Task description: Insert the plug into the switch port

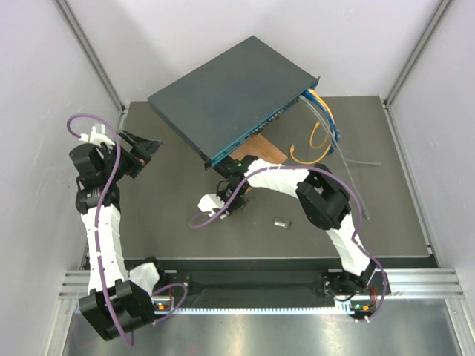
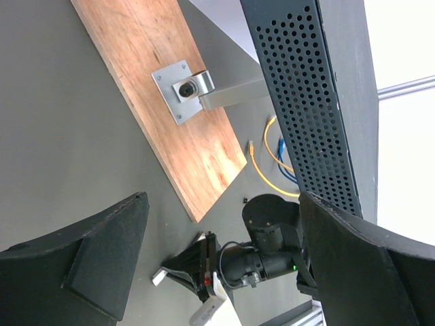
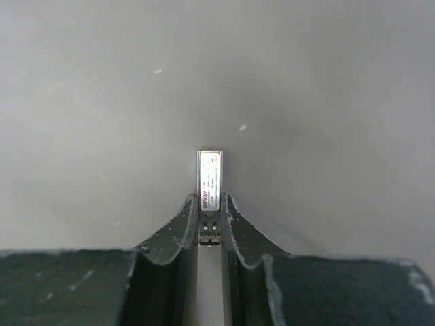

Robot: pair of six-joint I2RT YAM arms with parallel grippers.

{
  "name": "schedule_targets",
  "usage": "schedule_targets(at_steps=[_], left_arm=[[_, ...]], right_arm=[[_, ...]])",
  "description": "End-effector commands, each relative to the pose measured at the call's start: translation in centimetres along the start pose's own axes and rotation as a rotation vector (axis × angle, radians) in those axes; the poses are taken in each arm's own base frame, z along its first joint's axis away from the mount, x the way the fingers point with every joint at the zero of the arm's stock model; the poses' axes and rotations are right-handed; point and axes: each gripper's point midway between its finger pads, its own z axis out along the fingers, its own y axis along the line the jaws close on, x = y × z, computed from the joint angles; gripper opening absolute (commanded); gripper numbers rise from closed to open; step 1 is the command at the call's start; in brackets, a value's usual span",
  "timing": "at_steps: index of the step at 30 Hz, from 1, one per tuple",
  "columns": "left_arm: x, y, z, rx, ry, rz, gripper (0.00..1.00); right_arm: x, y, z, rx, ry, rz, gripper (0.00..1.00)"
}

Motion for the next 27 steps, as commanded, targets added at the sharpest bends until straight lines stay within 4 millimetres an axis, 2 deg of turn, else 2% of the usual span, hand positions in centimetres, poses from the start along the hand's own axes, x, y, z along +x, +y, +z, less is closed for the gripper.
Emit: schedule_targets(at_steps=[1, 5, 9, 11, 14, 18, 22, 23, 25, 27], left_arm=[[-1.9, -2.4, -0.7, 0.064, -0.058, 0.085, 0.96], [-2.3, -3.0, -0.9, 0.082, -0.074, 0.108, 0.98], [-3.0, -3.5, -1.3, 0.078, -0.117, 0.137, 0.99], [-3.4, -4.4, -1.7, 0.106, -0.14, 0.173, 0.99], [-3.6, -6.8, -3.0, 0.191, -0.181, 0.299, 0.99], [-3.0, -8.3, -4.2, 0.245, -0.185, 0.449, 0.99], [-1.5, -8.5, -4.7, 0.283, -0.143, 0.519, 0.99], [-1.1, -8.6, -4.8, 0.302, -0.13, 0.536, 0.99], [-0.5, -9.5, -5.2, 0.351, -0.117, 0.607, 0.98], [-0.4, -10.5, -5.4, 0.392, -0.105, 0.679, 0.98]], right_arm=[[2.5, 4.7, 1.3, -0.125, 0.107, 0.068, 0.0], [0.8, 5.2, -0.3, -0.102, 0.076, 0.087, 0.0], [-2.0, 5.3, -3.0, -0.057, 0.024, 0.134, 0.0], [-3.1, 5.6, -4.0, -0.049, -0.001, 0.152, 0.0], [-4.9, 6.2, -6.4, -0.023, -0.033, 0.183, 0.0], [-6.3, 7.7, -8.6, -0.024, -0.057, 0.239, 0.0], [-7.4, 10.2, -10.1, -0.049, -0.097, 0.303, 0.0], [-7.8, 10.5, -11.3, -0.027, -0.118, 0.314, 0.0], [-7.6, 11.0, -12.1, -0.011, -0.133, 0.345, 0.0], [-7.0, 10.8, -14.0, 0.029, -0.169, 0.41, 0.0]])
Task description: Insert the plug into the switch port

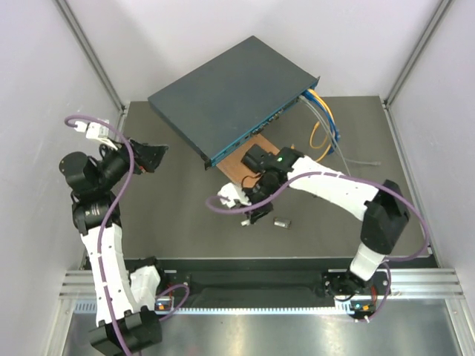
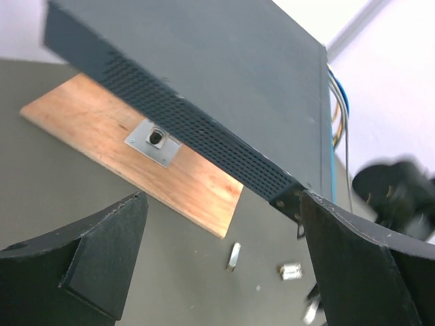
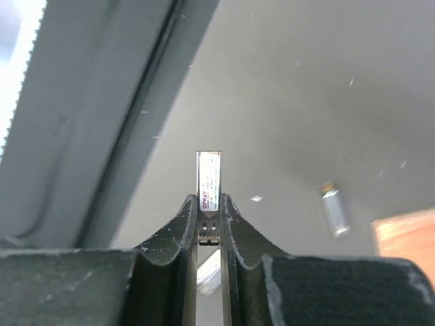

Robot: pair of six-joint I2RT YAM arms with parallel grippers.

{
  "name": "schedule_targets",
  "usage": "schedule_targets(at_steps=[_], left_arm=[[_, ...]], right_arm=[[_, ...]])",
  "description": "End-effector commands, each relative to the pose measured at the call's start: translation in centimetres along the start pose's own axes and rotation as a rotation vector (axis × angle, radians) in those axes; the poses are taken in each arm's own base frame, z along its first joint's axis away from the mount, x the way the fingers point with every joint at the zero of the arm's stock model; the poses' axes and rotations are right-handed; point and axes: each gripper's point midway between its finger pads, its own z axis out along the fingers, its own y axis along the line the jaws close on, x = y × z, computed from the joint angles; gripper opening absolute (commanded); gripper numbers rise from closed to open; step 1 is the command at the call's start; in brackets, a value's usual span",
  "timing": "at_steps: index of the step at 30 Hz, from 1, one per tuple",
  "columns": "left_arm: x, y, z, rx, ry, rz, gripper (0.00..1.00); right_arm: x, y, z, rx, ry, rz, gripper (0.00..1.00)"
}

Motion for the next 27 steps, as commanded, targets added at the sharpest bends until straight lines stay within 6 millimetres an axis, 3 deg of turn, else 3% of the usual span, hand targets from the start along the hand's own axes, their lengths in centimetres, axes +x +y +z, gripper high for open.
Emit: schedule_targets(at_steps=[1, 6, 7, 9, 10, 11, 14, 15, 16, 20, 22, 27], left_arm=[[-1.7, -3.5, -0.1, 0.163, -0.003, 0.227, 0.98], [-1.1, -6.4, 2.5, 0.306, 0.073, 0.435, 0.96], [1.1, -8.5, 3.1, 0.382, 0.14, 0.443, 0.95], [2.5, -9.2, 4.6, 0.408, 0.165, 0.598, 0.95], [4.5, -10.7, 4.8, 0.474, 0.217, 0.619, 0.95], [5.5, -10.9, 5.6, 0.495, 0.25, 0.645, 0.95], [8.6, -13.2, 6.8, 0.623, 0.331, 0.793, 0.94], [9.1, -13.7, 7.2, 0.65, 0.328, 0.871, 0.93], [9.8, -15.5, 7.3, 0.7, 0.326, 0.931, 0.93], [14.4, -17.8, 8.3, 0.85, 0.374, 1.155, 0.91], [15.9, -19.3, 8.0, 0.919, 0.375, 1.19, 0.9], [19.3, -20.6, 8.6, 1.002, 0.387, 1.266, 0.86]], right_arm=[[-0.5, 0.8, -3.5, 0.028, -0.101, 0.119, 0.0], [0.8, -1.2, -9.0, 0.119, -0.236, 0.305, 0.0], [1.0, -1.6, -9.7, 0.138, -0.254, 0.33, 0.0], [1.8, -2.7, -12.0, 0.21, -0.32, 0.416, 0.0], [2.1, -2.7, -12.5, 0.224, -0.341, 0.445, 0.0], [2.5, -2.9, -13.9, 0.258, -0.382, 0.48, 0.0], [3.9, -3.0, -15.5, 0.286, -0.439, 0.568, 0.0], [4.1, -2.6, -15.6, 0.27, -0.453, 0.598, 0.0], [4.4, -2.3, -15.5, 0.254, -0.467, 0.629, 0.0], [3.7, -0.7, -15.1, 0.158, -0.558, 0.674, 0.0], [3.1, 0.0, -14.8, 0.109, -0.589, 0.697, 0.0], [1.7, 1.3, -14.8, -0.006, -0.677, 0.729, 0.0]])
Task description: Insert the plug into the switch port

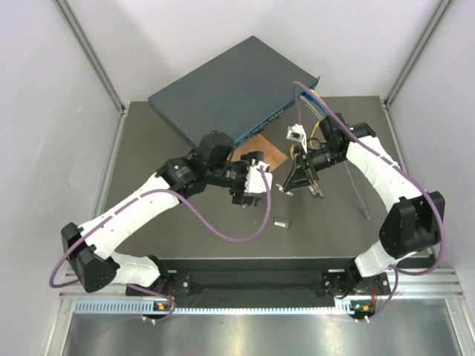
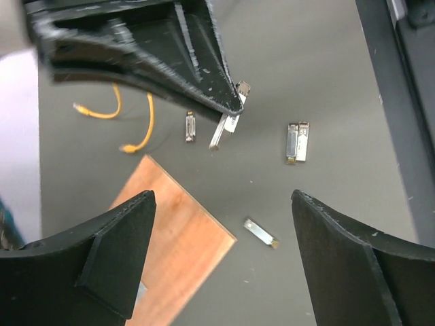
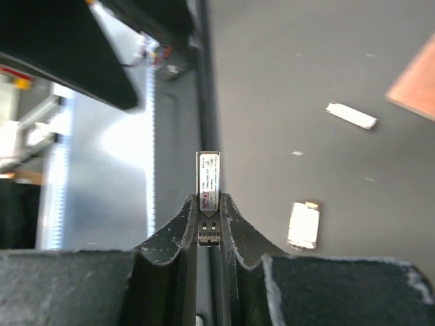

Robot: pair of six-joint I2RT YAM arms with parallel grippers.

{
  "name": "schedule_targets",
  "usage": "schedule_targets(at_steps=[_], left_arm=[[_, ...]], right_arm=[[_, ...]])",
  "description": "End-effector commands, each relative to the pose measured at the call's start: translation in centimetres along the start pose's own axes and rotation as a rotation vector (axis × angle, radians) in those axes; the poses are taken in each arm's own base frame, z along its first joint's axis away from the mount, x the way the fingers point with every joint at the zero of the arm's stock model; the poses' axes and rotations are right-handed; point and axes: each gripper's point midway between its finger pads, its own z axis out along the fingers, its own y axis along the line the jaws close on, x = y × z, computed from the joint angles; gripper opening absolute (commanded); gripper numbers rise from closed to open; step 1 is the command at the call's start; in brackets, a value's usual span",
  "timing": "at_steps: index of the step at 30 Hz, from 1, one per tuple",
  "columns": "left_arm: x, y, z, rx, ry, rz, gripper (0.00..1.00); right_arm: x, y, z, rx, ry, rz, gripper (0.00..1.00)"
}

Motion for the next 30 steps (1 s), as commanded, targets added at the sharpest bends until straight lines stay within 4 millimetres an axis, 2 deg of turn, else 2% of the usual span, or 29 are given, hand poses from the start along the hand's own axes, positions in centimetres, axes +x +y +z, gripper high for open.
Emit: schedule_targets(at_steps=[1, 3, 9, 17, 20, 24, 25, 28, 30], left_arm=[[-1.4, 0.6, 0.9, -0.011, -0.012, 0.17, 0.84], [-1.3, 0.2, 1.5, 0.002, -0.006, 0.19, 0.83], [-1.6, -0.5, 3.0, 0.026, 0.002, 0.218, 0.72], [-1.5, -1.4, 4.7, 0.067, 0.018, 0.246, 0.6], [-1.3, -1.4, 5.2, 0.067, 0.029, 0.242, 0.52], [-1.5, -1.6, 5.8, 0.068, 0.032, 0.238, 0.35], [-1.5, -1.6, 5.9, 0.067, 0.036, 0.239, 0.24], [-1.5, -1.7, 6.1, 0.061, 0.05, 0.244, 0.0], [-1.6, -1.5, 5.9, 0.046, 0.051, 0.221, 0.0]], right_arm=[[-1.0, 3.0, 0.2, -0.148, -0.075, 0.048, 0.0], [-0.8, 3.8, 0.2, -0.187, -0.081, 0.067, 0.0], [-0.4, 4.3, 0.8, -0.243, -0.081, 0.105, 0.0], [-1.1, 5.2, 1.0, -0.282, -0.087, 0.115, 0.0], [-1.0, 5.5, 1.2, -0.285, -0.074, 0.098, 0.0], [-0.7, 5.9, 1.4, -0.291, -0.061, 0.106, 0.0], [-0.6, 6.0, 1.5, -0.292, -0.057, 0.106, 0.0], [-0.7, 6.4, 1.5, -0.296, -0.051, 0.091, 0.0], [-1.0, 6.3, 1.3, -0.274, -0.047, 0.043, 0.17]])
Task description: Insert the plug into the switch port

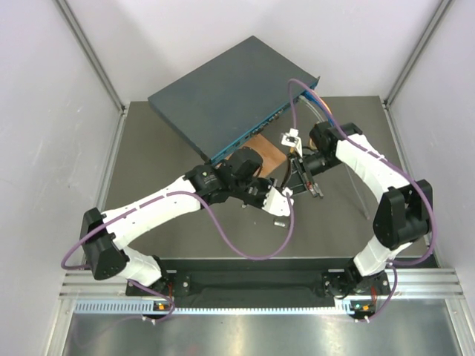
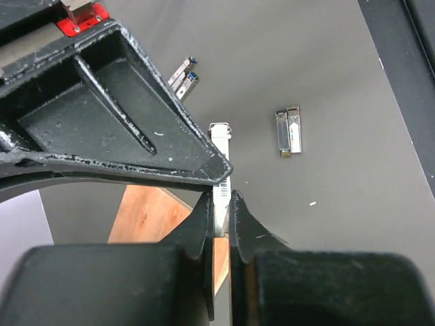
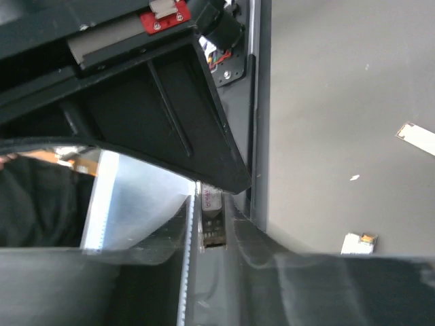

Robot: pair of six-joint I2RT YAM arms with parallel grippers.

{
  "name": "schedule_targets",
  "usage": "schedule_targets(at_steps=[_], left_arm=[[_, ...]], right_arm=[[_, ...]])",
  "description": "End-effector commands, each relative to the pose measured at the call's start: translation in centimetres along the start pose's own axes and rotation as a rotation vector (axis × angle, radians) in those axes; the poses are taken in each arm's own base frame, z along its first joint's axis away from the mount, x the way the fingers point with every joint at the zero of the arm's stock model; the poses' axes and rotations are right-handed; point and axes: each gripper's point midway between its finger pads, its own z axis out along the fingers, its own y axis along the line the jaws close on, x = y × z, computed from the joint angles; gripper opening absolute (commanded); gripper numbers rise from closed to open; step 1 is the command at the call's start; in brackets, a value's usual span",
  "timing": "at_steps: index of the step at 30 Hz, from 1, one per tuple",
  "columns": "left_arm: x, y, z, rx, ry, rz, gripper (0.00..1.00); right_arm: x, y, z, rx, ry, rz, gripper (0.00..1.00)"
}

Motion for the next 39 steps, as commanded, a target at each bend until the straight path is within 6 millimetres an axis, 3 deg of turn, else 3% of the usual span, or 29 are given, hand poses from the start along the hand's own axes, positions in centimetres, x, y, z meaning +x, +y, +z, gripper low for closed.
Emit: schedule_targets(at_steps=[1, 4, 5, 6, 8, 10, 12, 13, 15, 16, 18, 19, 21, 23, 27, 34, 39], left_arm=[[-2.8, 2.6, -0.7, -0.097, -0.073, -0.008, 0.0], [-3.9, 2.7, -1.8, -0.106, -0.106, -0.058, 0.0], [-4.2, 2.2, -2.1, -0.093, -0.112, -0.106, 0.0], [-4.6, 2.0, -2.4, -0.085, -0.127, -0.128, 0.0], [-5.3, 2.0, -3.1, -0.086, -0.145, -0.213, 0.0], [-5.7, 1.8, -3.7, -0.076, -0.153, -0.271, 0.0], [-5.9, 1.2, -4.1, -0.046, -0.15, -0.364, 0.0], [-6.4, 1.4, -4.4, -0.037, -0.165, -0.393, 0.0], [-6.6, 1.4, -4.8, -0.021, -0.176, -0.506, 0.0], [-6.9, 1.2, -4.9, 0.005, -0.19, -0.582, 0.0], [-6.8, 2.0, -5.5, 0.01, -0.213, -0.669, 0.0], [-6.7, 2.1, -5.3, 0.033, -0.221, -0.751, 0.0], [-6.5, 3.1, -6.2, 0.066, -0.272, -0.856, 0.0], [-6.3, 3.9, -6.2, 0.099, -0.31, -0.999, 0.0], [-6.5, 4.5, -6.5, 0.185, -0.379, -1.133, 0.0], [-8.0, 3.4, -6.0, 0.363, -0.465, -1.256, 0.0], [-7.8, 3.1, -5.3, 0.39, -0.462, -1.313, 0.0]], right_arm=[[-1.8, 2.2, -0.3, 0.015, -0.009, -0.069, 0.4], [-3.4, -0.2, -2.0, 0.209, -0.041, -0.062, 0.54], [-4.4, -0.9, -3.6, 0.336, -0.059, -0.134, 0.67], [-6.2, -1.7, -4.7, 0.417, -0.093, -0.228, 0.72], [-7.7, -2.0, -7.1, 0.587, -0.112, -0.335, 0.8], [-9.3, -1.6, -9.2, 0.727, -0.119, -0.486, 0.89], [-9.6, -1.5, -10.5, 0.819, -0.121, -0.572, 0.96], [-11.0, -0.3, -12.0, 0.915, -0.154, -0.682, 1.0], [-10.6, 0.1, -12.6, 0.966, -0.157, -0.757, 1.0], [-11.1, 1.9, -13.1, 0.99, -0.165, -0.869, 1.0], [-10.2, 2.4, -13.0, 0.996, -0.146, -0.93, 1.0], [-9.9, 3.6, -12.9, 0.991, -0.104, -1.049, 1.0], [-7.4, 3.5, -12.3, 0.948, 0.04, -1.154, 1.0], [-5.2, 4.0, -11.7, 0.904, 0.109, -1.172, 1.0], [-3.7, 4.5, -10.7, 0.857, 0.146, -1.238, 1.0], [-4.2, 5.7, -7.6, 0.704, 0.084, -1.365, 0.98], [-5.3, 5.8, -6.1, 0.654, 0.044, -1.348, 0.74]])
